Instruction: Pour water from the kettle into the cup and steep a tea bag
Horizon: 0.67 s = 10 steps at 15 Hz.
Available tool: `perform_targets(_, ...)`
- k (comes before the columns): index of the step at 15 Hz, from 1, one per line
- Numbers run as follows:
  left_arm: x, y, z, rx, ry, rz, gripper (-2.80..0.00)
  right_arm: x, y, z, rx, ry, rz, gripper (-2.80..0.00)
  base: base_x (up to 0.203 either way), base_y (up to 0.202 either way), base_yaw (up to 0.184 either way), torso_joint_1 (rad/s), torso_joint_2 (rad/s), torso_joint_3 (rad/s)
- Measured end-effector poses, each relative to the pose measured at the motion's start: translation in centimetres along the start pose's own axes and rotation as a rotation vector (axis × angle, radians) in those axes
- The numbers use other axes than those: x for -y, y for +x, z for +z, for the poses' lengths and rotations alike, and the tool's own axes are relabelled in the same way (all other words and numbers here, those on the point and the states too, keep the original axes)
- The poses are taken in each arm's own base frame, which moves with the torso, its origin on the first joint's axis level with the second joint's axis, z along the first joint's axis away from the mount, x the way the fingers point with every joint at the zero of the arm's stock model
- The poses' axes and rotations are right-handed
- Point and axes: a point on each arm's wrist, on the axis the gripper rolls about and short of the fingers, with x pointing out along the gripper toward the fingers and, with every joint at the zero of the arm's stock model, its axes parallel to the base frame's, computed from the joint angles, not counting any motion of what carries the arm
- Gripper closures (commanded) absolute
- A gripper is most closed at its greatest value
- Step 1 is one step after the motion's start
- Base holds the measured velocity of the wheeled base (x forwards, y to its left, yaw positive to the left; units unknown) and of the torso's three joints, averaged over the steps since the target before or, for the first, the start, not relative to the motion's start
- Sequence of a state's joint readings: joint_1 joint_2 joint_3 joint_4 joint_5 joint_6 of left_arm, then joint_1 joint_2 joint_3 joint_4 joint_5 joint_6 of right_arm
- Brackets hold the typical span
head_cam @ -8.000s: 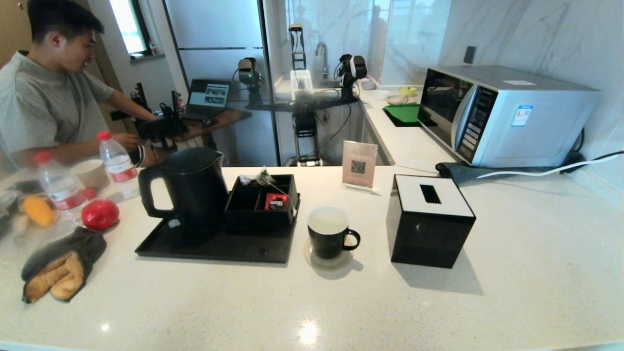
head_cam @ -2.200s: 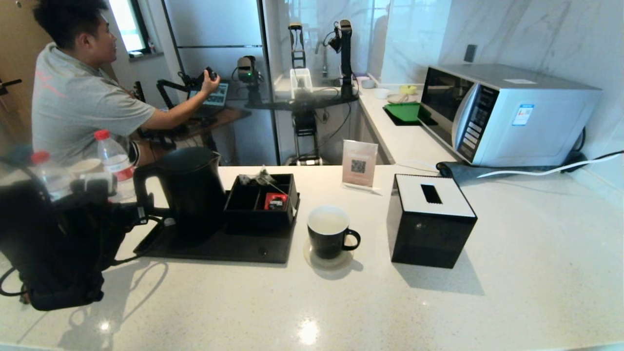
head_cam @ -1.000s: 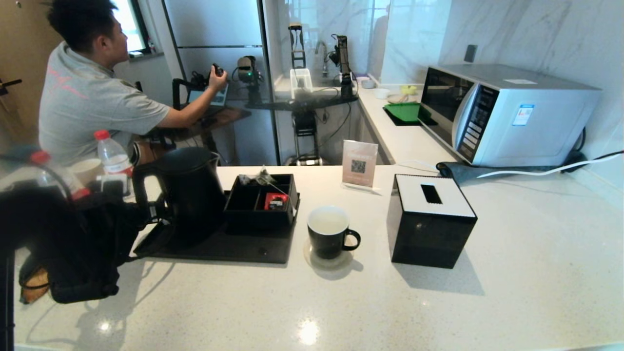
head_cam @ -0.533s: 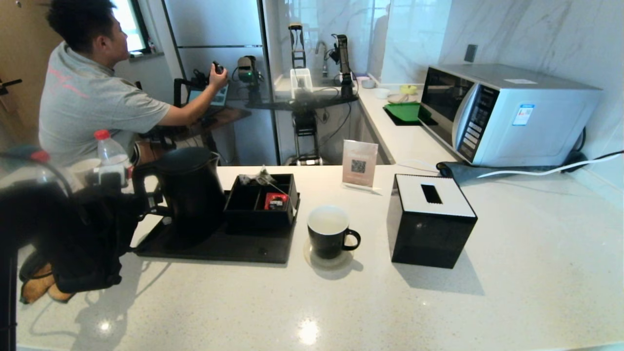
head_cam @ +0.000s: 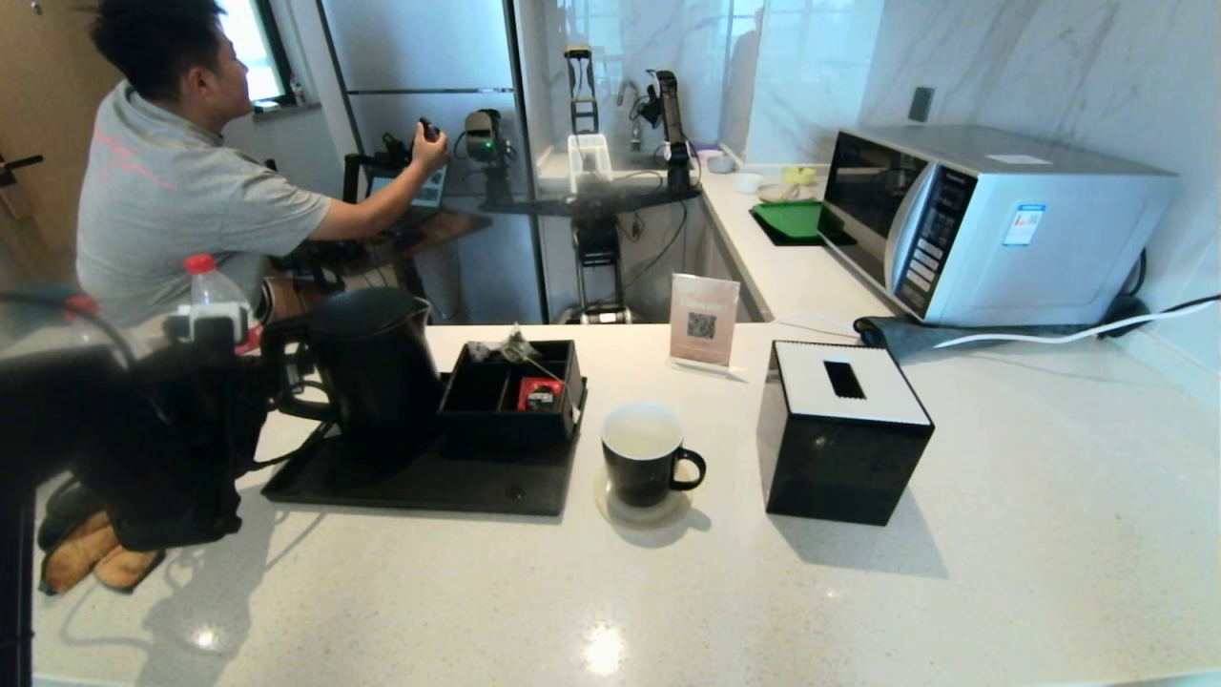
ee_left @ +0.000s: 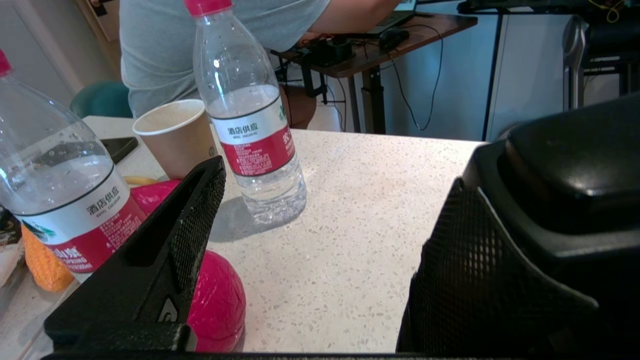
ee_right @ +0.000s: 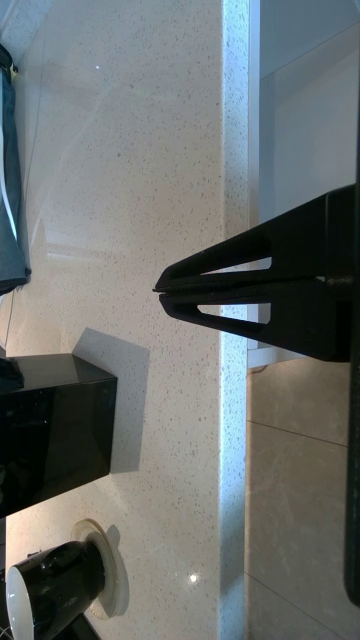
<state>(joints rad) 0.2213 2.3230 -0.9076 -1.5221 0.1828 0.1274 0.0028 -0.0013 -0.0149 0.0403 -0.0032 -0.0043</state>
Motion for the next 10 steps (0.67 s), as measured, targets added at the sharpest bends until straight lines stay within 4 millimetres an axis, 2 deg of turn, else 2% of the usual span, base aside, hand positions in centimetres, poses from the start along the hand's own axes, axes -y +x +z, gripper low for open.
perform_targets(10,0.36,1.03,0.54,0.046,-0.005,-0.005,-2.80,0.00,0.00,0.00,0.000,0.000,0.000,0.00,0.000,0.000,0.000,0.000,0.00,0.000)
